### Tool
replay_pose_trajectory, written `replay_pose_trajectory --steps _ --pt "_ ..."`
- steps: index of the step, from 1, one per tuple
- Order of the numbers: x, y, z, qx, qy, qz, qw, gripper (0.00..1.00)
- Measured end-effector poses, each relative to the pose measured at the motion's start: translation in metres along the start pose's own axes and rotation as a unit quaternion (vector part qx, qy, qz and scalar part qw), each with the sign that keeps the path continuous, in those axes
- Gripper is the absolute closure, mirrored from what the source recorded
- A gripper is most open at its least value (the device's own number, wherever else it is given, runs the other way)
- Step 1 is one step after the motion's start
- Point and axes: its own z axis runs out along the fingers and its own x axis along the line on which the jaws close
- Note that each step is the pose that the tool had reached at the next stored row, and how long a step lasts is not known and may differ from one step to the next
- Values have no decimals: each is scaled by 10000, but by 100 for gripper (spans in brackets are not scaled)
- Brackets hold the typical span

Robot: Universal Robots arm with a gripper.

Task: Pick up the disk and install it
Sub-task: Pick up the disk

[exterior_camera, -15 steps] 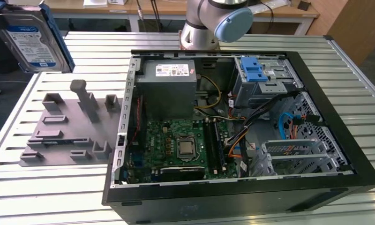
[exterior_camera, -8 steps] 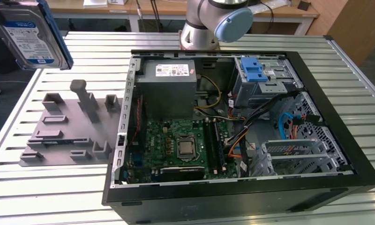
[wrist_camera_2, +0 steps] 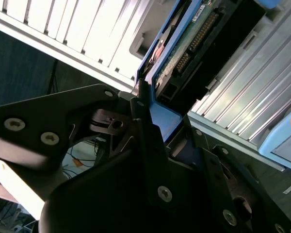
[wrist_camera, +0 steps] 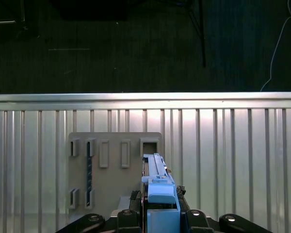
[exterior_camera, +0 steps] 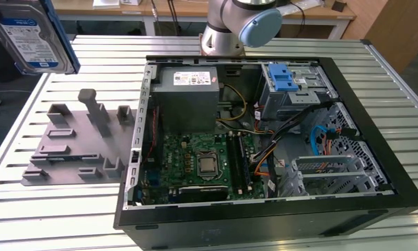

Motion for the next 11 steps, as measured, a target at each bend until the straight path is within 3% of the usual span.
replay_pose_trajectory --steps 11 --pt "-1 2 -124 0 0 0 10000 64"
